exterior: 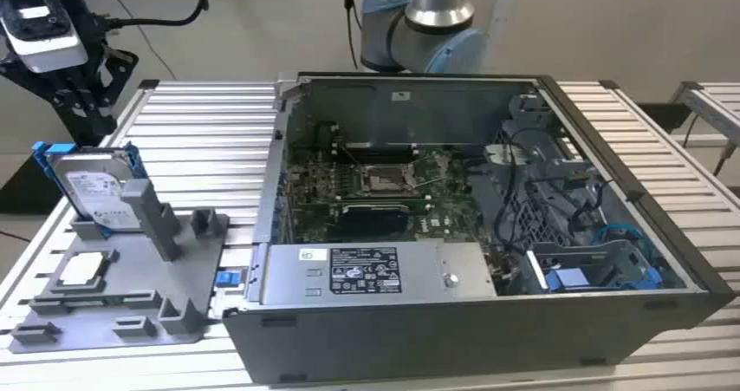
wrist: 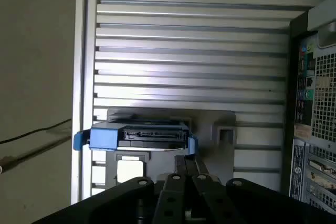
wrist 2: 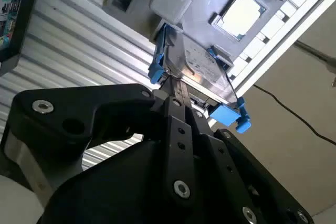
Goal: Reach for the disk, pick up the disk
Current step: 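Reach for the disk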
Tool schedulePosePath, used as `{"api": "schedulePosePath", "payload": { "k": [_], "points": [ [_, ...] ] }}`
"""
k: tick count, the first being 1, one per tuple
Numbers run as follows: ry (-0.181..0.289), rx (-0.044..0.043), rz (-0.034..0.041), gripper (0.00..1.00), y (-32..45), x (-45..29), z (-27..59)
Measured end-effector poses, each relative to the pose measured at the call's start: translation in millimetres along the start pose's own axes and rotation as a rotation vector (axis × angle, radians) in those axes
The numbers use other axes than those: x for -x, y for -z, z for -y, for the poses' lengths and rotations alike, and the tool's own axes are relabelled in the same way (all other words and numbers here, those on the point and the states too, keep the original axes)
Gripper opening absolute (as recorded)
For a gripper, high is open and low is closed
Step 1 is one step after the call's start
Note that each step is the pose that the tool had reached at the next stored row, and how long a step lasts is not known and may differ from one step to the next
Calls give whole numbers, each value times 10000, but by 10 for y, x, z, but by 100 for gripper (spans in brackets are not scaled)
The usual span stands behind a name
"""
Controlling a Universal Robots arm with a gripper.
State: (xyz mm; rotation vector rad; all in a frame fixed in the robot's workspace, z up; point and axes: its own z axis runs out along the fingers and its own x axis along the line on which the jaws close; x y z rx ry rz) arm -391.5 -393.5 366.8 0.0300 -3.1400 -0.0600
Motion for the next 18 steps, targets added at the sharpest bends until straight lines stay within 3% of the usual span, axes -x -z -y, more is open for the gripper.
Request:
{"api": "schedulePosePath", "payload": {
  "k": [14, 18],
  "points": [
    [-1, -1, -1, 0, 0, -5, -3],
    [0, 0, 0, 0, -5, -130, -15]
  ]
}}
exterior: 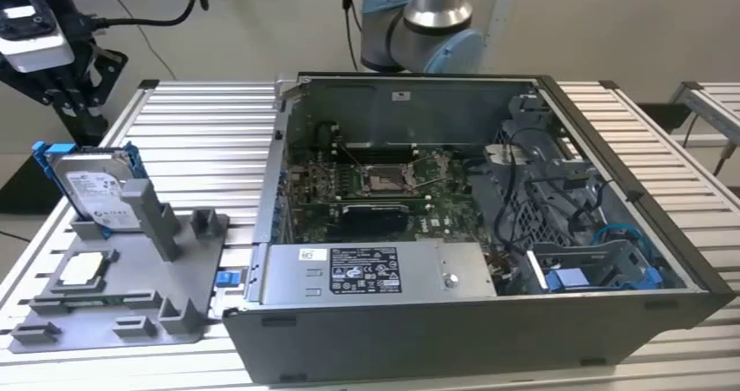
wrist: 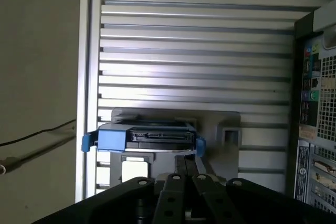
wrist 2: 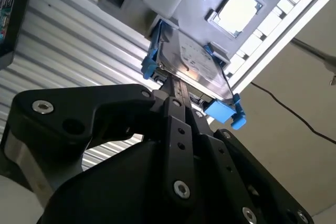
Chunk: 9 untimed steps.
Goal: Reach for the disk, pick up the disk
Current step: 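Reach for the disk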
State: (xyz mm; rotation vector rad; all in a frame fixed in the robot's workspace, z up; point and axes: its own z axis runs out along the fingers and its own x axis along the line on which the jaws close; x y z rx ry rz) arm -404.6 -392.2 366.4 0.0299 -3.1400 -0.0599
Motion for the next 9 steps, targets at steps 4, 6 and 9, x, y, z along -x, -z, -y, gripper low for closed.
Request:
{"api": "schedulePosePath", "payload": {
  "k": [4, 6, 9],
  "points": [
    [0, 0, 0, 0, -7, -180, -8],
    [0, 0, 0, 0, -11, -271, -23],
    [1, 0, 0, 0, -19, -405, -48]
  ]
}}
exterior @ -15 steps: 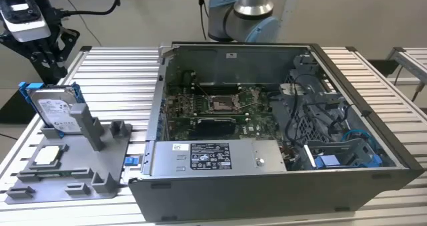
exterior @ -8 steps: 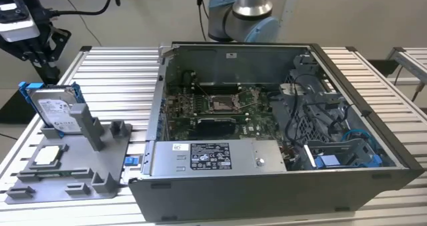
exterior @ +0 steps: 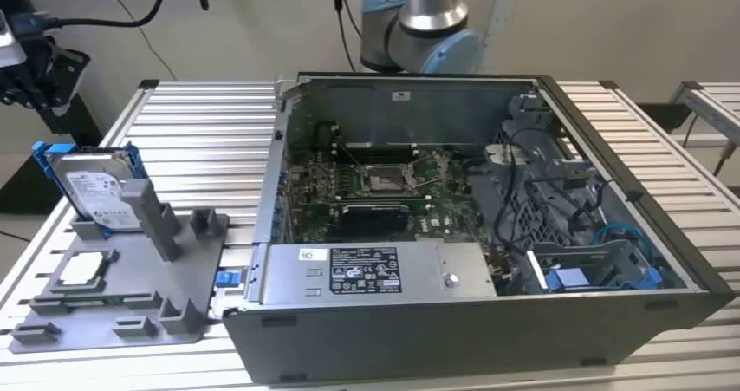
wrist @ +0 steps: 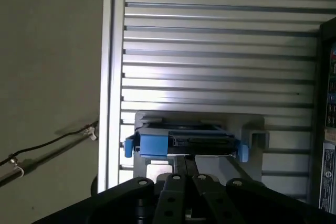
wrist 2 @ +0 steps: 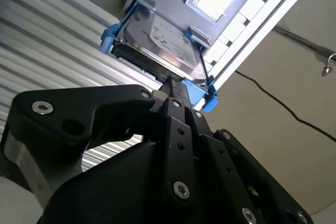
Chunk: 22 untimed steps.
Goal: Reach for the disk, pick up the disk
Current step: 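Reach for the disk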
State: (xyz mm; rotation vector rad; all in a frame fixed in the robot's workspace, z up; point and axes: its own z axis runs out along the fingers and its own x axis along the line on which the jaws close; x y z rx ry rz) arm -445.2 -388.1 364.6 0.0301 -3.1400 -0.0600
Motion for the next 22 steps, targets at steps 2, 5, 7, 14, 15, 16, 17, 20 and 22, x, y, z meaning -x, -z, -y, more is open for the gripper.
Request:
{"api": "schedulePosePath", "payload": {
  "k": [2, 5, 7, 14, 15, 16, 17, 20, 22],
  "points": [
    [-1, 0, 0, 0, -6, -76, -17],
    [0, 1, 2, 0, -20, -124, -30],
    [0, 1, -1, 0, -29, -133, -35],
    [-3, 1, -55, 0, -51, -136, -35],
    [-3, 1, -55, 0, -51, -135, -35],
    [-2, 0, -55, 0, -51, -135, -35],
    [-2, 1, -54, 0, -52, -135, -35],
    [-3, 1, -54, 0, -52, -135, -35],
    [-3, 1, -54, 0, -53, -135, -35]
  ]
}}
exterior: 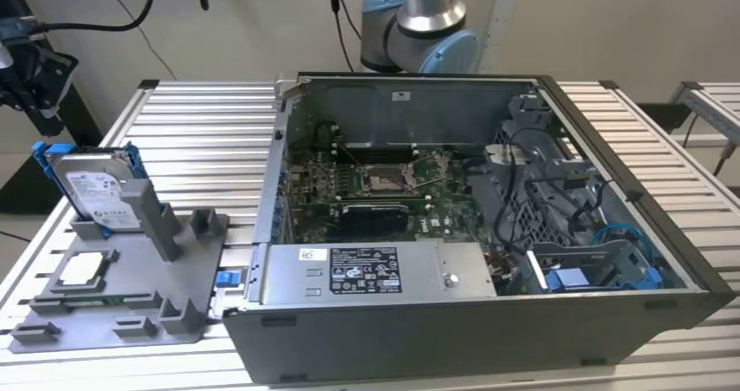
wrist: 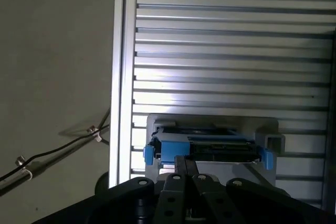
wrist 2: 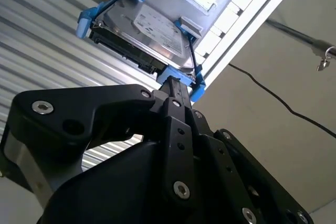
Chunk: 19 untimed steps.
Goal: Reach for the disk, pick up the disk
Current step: 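Reach for the disk, then pick up the disk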
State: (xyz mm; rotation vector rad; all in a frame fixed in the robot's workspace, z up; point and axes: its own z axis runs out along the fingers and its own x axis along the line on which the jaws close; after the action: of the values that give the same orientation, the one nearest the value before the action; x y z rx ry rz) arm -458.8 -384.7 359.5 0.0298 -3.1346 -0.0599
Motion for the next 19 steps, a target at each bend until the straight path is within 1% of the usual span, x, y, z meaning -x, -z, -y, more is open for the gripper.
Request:
{"api": "schedulePosePath", "payload": {
  "k": [5, 9, 12, 19],
  "points": [
    [18, 0, 0, 0, 0, 0, 0],
    [193, 0, -7, 0, -1, 0, 0],
    [495, -3, -19, 0, 0, -1, 0],
    [1453, -8, -56, 0, 1, -10, 0]
  ]
}}
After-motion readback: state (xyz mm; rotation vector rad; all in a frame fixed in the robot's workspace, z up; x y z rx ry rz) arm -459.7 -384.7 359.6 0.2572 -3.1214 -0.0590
